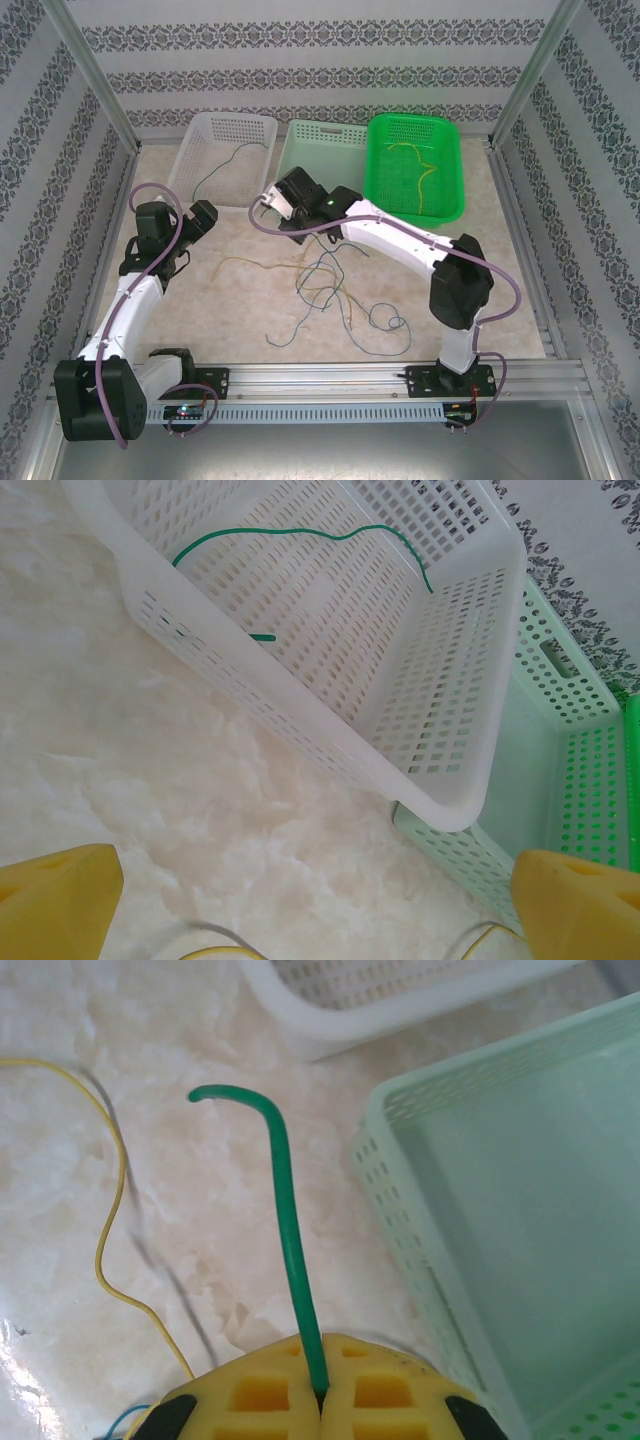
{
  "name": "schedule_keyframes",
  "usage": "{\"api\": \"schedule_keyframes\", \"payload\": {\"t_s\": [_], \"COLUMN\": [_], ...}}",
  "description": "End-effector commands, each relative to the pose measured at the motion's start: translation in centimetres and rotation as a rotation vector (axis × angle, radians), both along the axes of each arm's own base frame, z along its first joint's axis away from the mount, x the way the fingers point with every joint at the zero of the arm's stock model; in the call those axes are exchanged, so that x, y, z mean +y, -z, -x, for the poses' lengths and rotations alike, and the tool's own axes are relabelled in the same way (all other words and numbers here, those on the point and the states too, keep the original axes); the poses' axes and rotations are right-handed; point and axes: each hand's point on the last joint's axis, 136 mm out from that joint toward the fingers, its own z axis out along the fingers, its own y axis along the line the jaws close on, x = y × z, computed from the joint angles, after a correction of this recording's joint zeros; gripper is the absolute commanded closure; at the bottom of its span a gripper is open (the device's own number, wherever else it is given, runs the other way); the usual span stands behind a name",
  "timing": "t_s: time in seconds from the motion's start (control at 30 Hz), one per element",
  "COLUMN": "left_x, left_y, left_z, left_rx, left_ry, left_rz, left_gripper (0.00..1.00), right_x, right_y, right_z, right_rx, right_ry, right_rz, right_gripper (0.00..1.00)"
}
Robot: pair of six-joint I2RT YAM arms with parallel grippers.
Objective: Untangle the cables
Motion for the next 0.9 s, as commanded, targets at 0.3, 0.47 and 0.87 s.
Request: {"api": "schedule_keyframes", "payload": {"t_s": [0.3, 0.47, 0.87], "left_x": [-0.4, -0.5, -0.7], "left_y": [-1.2, -1.2, -1.0], "left_z": [-0.8, -0.5, -0.1], "left_rx": [-0.045, -0.047, -0.053], "left_ry": [-0.002, 0.000, 0.008], "left_rz": [0.033, 0.038, 0.044], "left_gripper": [0.00, 0.01, 0.00], "right_x": [-0.2, 1.1, 4.4], "right_y": [-14.0, -16.7, -13.7], "right_z": [-3.8, -8.9, -20.7], "right_rx": [-0.257, -0.106, 0.355], "right_ry": [0.116, 0.216, 0.411], "right_rz": [-0.222, -0.496, -1.117], "right_gripper": [1.00, 1.00, 1.00]}}
